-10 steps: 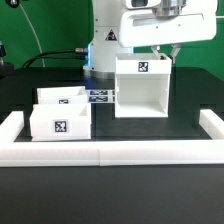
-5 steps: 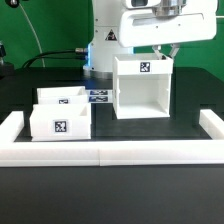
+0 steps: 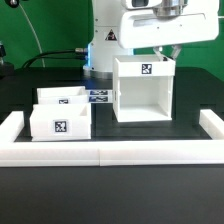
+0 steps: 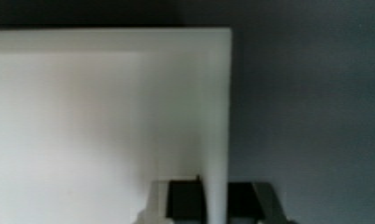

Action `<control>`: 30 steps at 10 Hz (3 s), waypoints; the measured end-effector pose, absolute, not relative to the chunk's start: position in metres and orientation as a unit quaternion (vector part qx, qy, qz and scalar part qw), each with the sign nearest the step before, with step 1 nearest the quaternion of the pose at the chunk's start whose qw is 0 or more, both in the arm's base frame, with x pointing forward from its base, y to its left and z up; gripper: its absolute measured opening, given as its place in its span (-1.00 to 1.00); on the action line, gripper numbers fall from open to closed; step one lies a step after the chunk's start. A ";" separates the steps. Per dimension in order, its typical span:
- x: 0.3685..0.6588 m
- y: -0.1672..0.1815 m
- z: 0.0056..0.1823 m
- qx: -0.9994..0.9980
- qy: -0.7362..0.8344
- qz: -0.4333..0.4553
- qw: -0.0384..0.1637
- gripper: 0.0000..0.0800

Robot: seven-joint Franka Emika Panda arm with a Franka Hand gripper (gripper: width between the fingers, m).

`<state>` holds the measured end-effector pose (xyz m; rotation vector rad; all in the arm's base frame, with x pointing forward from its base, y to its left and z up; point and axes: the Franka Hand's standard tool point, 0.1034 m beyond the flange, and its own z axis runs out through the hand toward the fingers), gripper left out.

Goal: Assemble drawer

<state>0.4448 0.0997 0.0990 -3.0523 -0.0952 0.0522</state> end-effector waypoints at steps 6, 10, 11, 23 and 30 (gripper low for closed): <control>0.525 0.111 0.099 -0.997 -0.034 -0.031 0.061 -0.89; 0.553 0.113 0.101 -0.995 -0.049 -0.058 0.065 -0.89; 0.553 0.114 0.101 -0.995 -0.042 -0.058 0.065 -0.89; 0.587 0.103 0.104 -0.961 0.244 -0.080 0.099 -0.86; 0.591 0.103 0.103 -0.870 0.469 -0.082 0.126 -0.84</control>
Offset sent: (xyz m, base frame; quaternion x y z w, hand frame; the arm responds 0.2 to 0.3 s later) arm 0.0498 0.0056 -0.0171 0.0083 0.0055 -0.0236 0.9997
